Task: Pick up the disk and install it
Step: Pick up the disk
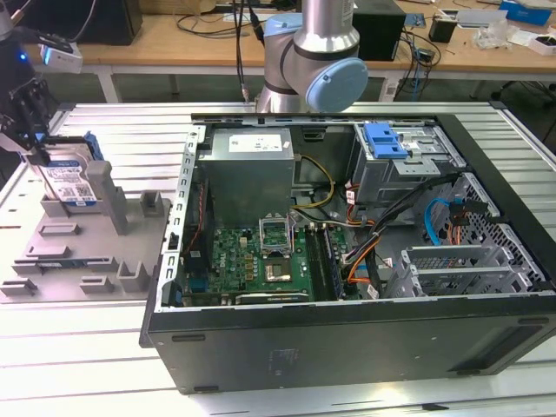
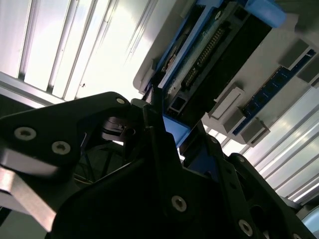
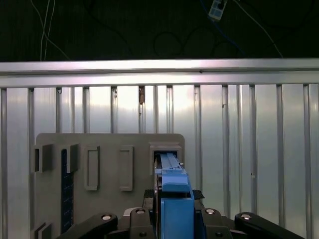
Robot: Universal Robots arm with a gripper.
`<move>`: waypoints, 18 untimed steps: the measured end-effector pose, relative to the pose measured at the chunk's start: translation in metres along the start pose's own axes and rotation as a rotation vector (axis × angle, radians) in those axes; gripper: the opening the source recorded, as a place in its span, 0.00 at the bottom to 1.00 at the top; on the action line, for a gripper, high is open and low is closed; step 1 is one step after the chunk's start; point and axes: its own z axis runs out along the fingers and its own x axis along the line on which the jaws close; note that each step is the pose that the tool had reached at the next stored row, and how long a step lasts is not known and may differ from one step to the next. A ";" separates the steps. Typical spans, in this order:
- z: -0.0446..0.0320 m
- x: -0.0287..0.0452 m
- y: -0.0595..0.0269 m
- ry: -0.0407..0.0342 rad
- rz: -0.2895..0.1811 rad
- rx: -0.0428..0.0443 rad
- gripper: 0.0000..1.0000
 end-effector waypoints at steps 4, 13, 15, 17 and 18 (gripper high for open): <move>-0.0049 0.0000 0.0002 0.0000 0.000 -0.0001 0.37; -0.0166 0.0001 0.0005 0.0000 0.000 -0.0001 0.37; -0.0215 0.0001 0.0006 0.0000 0.000 -0.0001 0.37; -0.0263 0.0002 0.0007 0.0001 0.000 -0.0002 0.37; -0.0281 0.0002 0.0008 0.0000 0.000 -0.0001 0.37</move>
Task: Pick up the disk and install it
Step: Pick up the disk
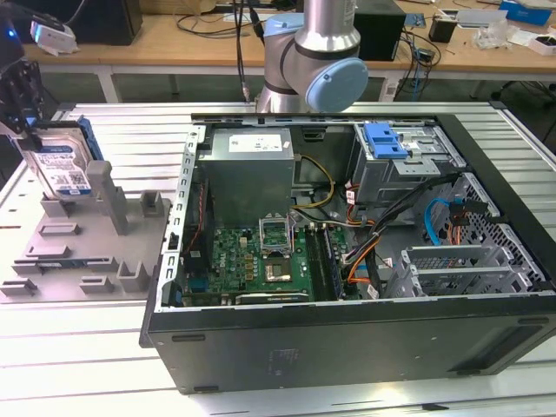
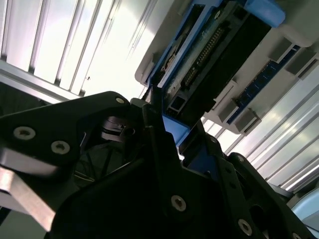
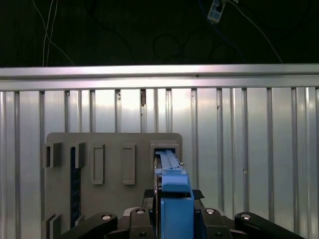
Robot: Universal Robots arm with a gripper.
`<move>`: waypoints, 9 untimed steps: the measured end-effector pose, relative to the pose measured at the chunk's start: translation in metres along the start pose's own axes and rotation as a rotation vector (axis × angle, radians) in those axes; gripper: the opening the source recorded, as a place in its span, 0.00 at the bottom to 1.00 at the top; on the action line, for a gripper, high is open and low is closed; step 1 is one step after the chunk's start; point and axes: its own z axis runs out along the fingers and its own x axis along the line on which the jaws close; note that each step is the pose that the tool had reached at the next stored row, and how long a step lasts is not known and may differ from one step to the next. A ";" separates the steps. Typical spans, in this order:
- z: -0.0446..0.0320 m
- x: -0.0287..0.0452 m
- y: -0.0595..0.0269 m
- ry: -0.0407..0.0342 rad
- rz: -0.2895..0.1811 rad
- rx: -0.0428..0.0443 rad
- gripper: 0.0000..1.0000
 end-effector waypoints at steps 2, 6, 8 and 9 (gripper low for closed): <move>-0.0043 0.0000 0.0001 0.0001 0.000 0.0000 0.37; -0.0117 0.0001 0.0003 0.0001 0.000 0.0000 0.37; -0.0148 0.0001 0.0004 0.0001 0.000 -0.0001 0.37; -0.0166 0.0001 0.0005 0.0001 0.000 0.0000 0.37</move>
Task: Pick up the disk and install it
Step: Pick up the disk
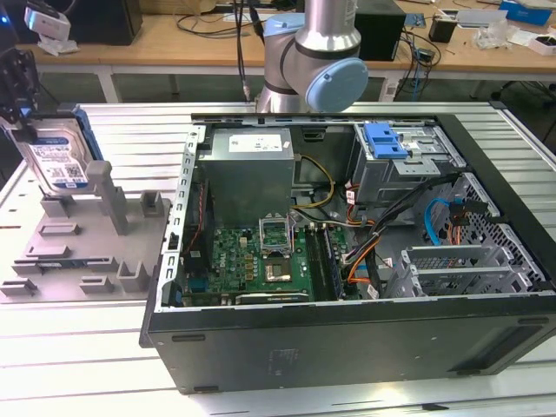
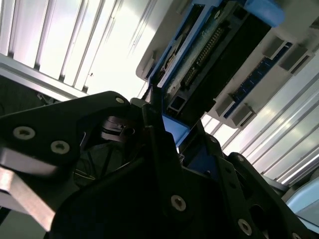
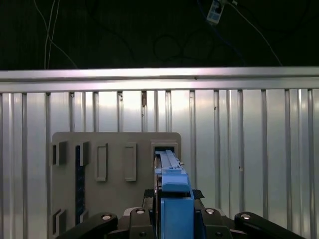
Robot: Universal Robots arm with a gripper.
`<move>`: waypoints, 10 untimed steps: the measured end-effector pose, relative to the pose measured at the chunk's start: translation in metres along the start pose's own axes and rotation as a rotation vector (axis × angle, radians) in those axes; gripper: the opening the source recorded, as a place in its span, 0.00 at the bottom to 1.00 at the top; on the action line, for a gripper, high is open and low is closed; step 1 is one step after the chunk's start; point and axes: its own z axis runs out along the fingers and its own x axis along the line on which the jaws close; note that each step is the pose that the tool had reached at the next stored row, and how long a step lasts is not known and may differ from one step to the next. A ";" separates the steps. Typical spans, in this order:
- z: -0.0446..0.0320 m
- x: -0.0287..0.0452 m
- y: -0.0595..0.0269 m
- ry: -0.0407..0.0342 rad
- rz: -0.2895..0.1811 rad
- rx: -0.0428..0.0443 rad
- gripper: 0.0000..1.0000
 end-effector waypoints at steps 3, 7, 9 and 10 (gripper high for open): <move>-0.0067 0.0000 0.0002 0.0000 0.000 0.0000 0.37; -0.0155 0.0001 0.0004 0.0000 0.000 -0.0001 0.37; -0.0218 0.0001 0.0006 0.0001 0.000 -0.0001 0.37; -0.0244 0.0002 0.0007 0.0000 0.000 0.0000 0.37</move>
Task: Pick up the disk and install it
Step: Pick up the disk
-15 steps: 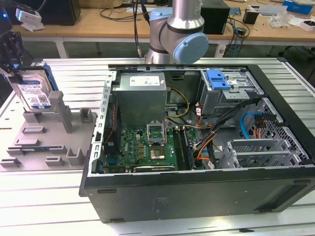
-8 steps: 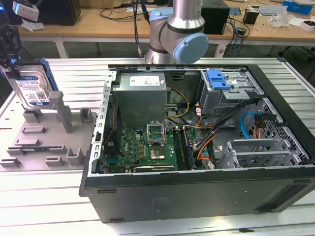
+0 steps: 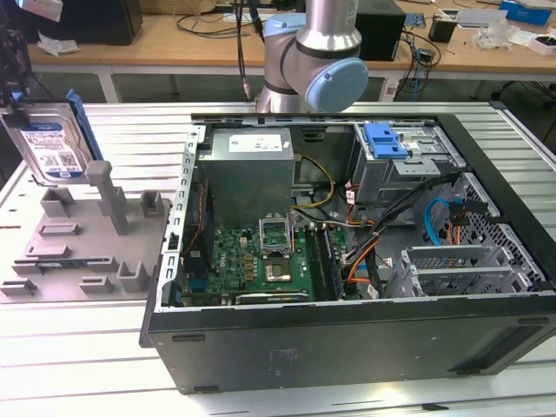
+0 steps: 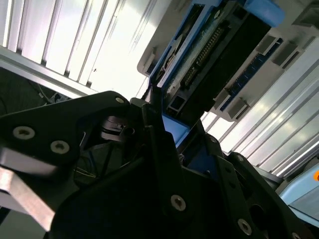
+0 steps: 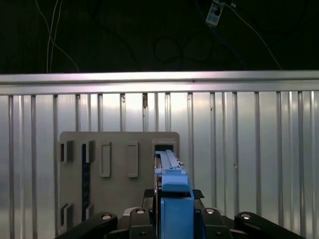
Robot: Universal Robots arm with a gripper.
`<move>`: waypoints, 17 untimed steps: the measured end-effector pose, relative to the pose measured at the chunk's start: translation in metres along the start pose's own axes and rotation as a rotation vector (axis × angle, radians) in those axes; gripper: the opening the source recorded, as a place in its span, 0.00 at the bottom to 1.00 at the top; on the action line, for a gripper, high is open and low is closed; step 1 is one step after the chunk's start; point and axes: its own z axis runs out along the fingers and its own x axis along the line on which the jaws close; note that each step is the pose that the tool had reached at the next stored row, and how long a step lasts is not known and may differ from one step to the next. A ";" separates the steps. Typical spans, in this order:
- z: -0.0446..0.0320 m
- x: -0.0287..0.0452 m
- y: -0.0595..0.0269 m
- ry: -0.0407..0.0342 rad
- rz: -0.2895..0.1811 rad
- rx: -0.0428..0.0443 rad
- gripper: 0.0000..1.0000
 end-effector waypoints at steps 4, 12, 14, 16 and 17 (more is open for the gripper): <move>-0.0111 0.0001 0.0003 0.0000 0.000 -0.0001 0.37; -0.0322 0.0002 0.0009 0.0000 0.000 0.0000 0.37; -0.0380 0.0003 0.0011 0.0000 0.000 0.0000 0.37; -0.0431 0.0003 0.0012 0.0000 0.000 0.0000 0.37; -0.0457 0.0003 0.0013 0.0000 0.000 -0.0001 0.37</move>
